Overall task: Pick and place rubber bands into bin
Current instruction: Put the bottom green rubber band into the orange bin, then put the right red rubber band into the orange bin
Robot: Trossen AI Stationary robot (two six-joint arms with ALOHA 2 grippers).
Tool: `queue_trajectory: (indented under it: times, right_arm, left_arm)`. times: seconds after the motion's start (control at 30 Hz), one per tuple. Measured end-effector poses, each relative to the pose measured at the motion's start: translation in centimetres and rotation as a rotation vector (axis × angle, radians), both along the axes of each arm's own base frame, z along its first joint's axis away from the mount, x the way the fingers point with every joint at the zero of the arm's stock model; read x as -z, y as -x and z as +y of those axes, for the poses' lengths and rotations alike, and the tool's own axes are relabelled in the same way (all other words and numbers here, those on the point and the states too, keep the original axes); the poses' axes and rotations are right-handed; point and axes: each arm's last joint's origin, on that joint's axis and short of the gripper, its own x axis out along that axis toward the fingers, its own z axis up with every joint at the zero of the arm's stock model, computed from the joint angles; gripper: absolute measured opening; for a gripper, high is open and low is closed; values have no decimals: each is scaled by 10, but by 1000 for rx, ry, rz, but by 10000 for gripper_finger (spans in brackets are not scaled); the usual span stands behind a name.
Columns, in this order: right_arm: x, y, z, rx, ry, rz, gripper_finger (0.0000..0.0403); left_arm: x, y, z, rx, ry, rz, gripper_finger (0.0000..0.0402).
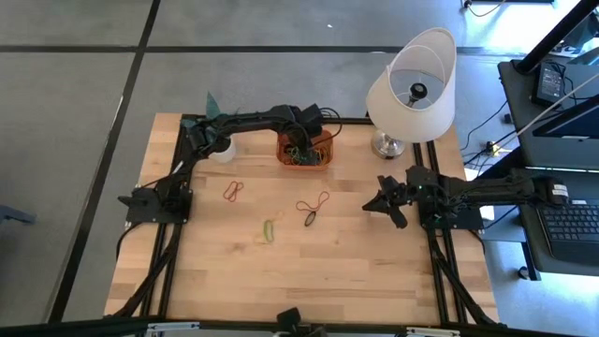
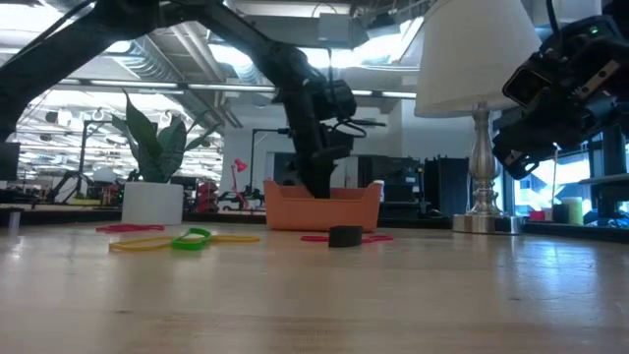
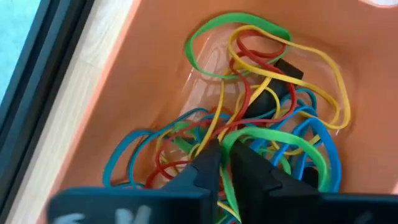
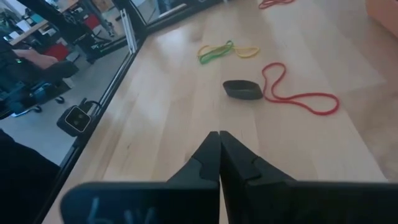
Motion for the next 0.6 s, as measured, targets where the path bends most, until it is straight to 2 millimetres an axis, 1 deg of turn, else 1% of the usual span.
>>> queue_trajectory:
  times: [0.27, 0.37, 0.47, 0.6]
  right_arm:
    - [0, 0, -3, 8, -2, -1, 0]
    - [0, 0, -3, 12, -1, -2, 0]
    - [0, 1, -5, 21, 0, -2, 0]
    - [0, 1, -6, 33, 3, -2, 0]
  left_arm:
    - [0, -1, -1, -28, 20, -9, 113]
    - [-2, 0, -2, -47, 26, -17, 137]
    - [-6, 1, -2, -52, 25, -22, 149]
    - [-20, 4, -3, -78, 18, -45, 152]
